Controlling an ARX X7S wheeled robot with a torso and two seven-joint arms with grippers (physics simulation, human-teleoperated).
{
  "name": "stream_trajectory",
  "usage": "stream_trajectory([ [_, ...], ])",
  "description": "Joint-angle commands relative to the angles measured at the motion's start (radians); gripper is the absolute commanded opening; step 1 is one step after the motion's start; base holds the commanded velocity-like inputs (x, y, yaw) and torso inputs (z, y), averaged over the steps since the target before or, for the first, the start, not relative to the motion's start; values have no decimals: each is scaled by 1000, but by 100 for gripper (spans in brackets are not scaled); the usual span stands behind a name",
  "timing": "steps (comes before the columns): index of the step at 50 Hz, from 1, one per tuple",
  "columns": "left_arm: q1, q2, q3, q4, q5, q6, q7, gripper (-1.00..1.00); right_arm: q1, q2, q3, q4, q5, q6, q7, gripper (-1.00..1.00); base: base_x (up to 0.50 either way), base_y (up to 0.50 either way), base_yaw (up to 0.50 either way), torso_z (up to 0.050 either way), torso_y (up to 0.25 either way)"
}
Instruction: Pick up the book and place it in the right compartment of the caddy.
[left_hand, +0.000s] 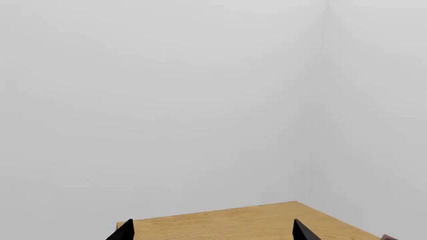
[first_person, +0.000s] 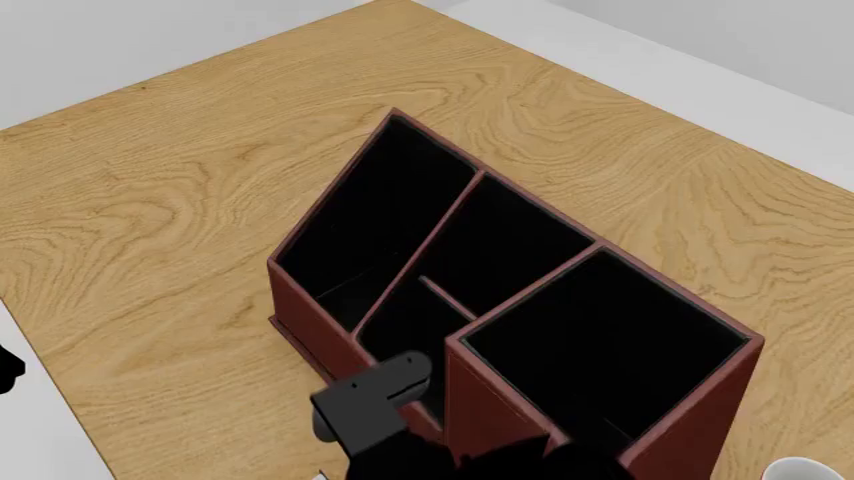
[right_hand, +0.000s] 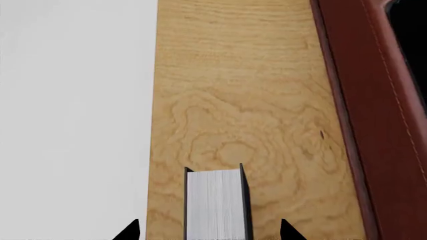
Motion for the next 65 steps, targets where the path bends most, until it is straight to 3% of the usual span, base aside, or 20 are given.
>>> stream_trajectory([
  [1,1,-3,-1,2,-3,0,-4,100,-20,-1,-17,27,-15,-27,-22,100,0,0,0,0,0],
  [24,-4,-5,8,-11,-1,10,-3,100,-33,-10,-47,82,-31,-46,-54,100,0,0,0,0,0],
  [25,-4,-6,7,-9,-3,9,-4,100,-35,-11,-53,87,-36,-49,-60,-100,0,0,0,0,0],
  [38,2,-8,13,2,-4,5,-8,100,-26,-1,-62,47,-25,-18,-33,-100,0,0,0,0,0],
  [65,-5,-10,20,-14,-6,17,-7,100,61,61,71,-326,181,145,263,-100,0,0,0,0,0],
])
